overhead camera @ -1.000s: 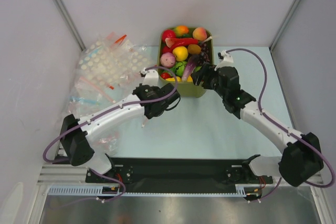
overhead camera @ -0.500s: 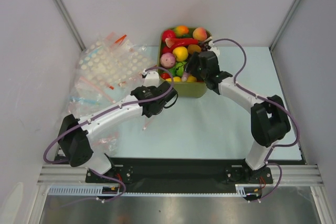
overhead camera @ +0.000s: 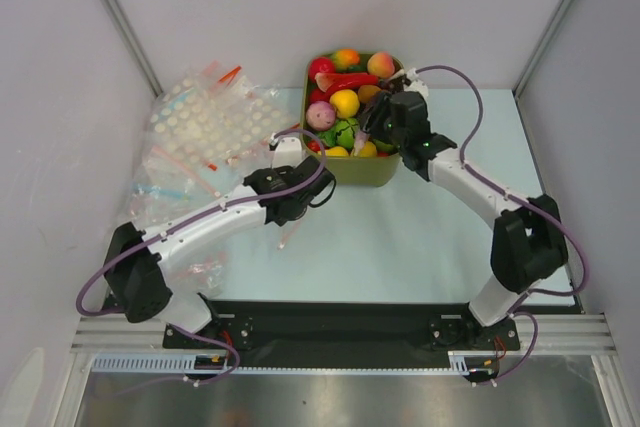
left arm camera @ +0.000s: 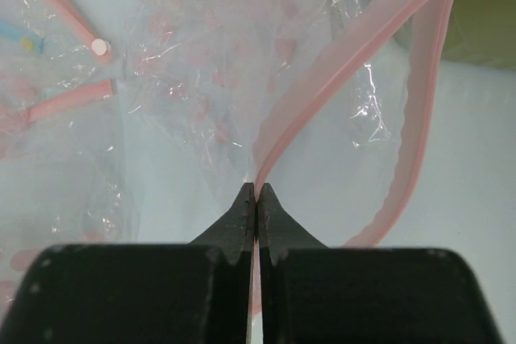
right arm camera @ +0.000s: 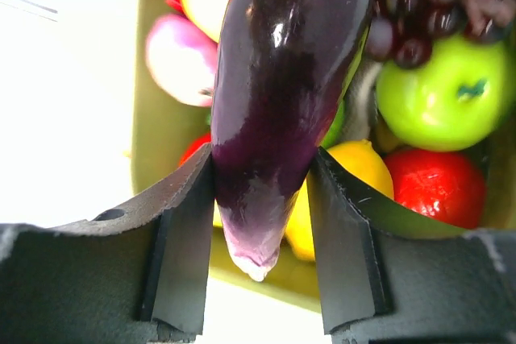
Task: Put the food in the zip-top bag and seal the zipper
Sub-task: Pick up the fake vegetable from the bin, then place the fake vegetable in the zipper food storage bag.
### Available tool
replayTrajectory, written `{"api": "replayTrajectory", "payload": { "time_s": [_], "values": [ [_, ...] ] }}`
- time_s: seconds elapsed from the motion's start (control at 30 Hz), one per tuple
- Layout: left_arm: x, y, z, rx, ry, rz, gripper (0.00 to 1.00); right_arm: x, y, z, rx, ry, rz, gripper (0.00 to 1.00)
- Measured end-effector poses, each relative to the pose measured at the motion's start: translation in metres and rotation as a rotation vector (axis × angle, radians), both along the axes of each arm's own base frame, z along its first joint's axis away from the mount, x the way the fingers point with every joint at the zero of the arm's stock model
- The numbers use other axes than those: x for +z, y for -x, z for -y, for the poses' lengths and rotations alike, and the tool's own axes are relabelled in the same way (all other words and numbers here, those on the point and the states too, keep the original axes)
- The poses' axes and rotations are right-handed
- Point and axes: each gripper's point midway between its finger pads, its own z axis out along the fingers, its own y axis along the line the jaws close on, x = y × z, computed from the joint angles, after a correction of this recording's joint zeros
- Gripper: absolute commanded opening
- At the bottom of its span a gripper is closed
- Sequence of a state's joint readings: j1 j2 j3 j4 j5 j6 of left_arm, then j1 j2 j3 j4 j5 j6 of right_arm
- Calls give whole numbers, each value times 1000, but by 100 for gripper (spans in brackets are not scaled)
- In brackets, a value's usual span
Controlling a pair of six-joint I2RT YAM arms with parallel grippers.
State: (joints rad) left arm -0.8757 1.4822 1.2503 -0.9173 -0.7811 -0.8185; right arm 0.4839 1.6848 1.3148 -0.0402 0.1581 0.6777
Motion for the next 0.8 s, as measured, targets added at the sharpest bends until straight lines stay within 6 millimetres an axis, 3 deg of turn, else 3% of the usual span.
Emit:
{"api": "replayTrajectory", "payload": {
  "time_s": [0.2, 0.33, 0.4, 0.5, 0.67, 0.8],
  "values": [
    [3, 2, 3, -21, 32, 7, 0, 63, 26, 18, 54, -45, 140, 37],
    [3, 2, 5, -39, 44, 5, 0, 85, 51, 12, 158, -73, 194, 37],
    [2, 2, 8, -46, 56, 6, 0, 84, 69, 5, 242, -88, 199, 37],
    [1, 3, 8, -52, 64, 9, 0, 68, 106, -3, 369, -92, 173, 37],
    [4, 4, 7, -57, 86, 25, 0, 48, 176, -24, 599, -81, 170, 37],
    [8, 5, 6, -61, 104, 42, 0, 38, 216, -44, 767, -90, 185, 34]
  ]
}}
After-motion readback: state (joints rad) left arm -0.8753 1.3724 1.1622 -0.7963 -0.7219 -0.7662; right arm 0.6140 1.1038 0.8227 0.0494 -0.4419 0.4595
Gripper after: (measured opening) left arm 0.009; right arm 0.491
